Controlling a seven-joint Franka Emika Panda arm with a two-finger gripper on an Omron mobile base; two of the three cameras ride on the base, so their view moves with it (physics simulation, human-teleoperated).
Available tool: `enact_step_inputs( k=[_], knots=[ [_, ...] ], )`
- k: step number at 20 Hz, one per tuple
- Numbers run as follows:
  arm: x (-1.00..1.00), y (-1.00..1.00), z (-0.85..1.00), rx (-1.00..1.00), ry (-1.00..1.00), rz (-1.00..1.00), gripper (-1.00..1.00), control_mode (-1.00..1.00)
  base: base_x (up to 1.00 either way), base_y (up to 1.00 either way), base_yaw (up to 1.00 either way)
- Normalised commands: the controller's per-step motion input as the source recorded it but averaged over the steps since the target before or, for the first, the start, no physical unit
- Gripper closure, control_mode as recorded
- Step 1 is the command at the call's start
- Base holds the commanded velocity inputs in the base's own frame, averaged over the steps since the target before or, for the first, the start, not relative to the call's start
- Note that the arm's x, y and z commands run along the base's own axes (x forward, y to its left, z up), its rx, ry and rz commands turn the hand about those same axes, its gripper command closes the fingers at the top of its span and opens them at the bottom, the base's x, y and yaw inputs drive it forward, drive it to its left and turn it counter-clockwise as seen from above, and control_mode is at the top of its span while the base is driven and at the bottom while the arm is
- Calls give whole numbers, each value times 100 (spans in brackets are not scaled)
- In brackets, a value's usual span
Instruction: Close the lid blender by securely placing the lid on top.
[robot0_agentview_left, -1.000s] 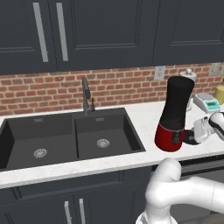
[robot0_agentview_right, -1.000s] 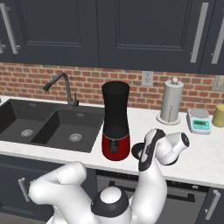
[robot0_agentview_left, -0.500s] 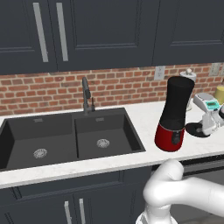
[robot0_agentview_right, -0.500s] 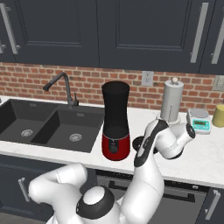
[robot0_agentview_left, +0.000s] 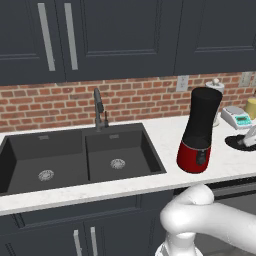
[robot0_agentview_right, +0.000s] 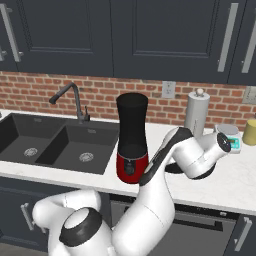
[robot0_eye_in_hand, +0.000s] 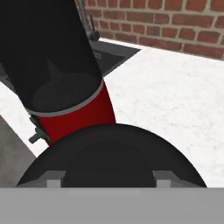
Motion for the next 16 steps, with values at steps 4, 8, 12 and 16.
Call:
enact_step_inputs(
  k=[4, 8, 12, 16],
  knots=[
    [-57, -19, 38, 0, 1, -31, 100, -100, 0, 0, 0],
    [-48, -1, 55, 0, -3, -26, 100, -100, 0, 0, 0],
    [-33, 11, 69, 0, -9, -19, 100, -100, 0, 0, 0],
    [-23, 17, 72, 0, -6, -15, 100, -100, 0, 0, 0]
  ],
)
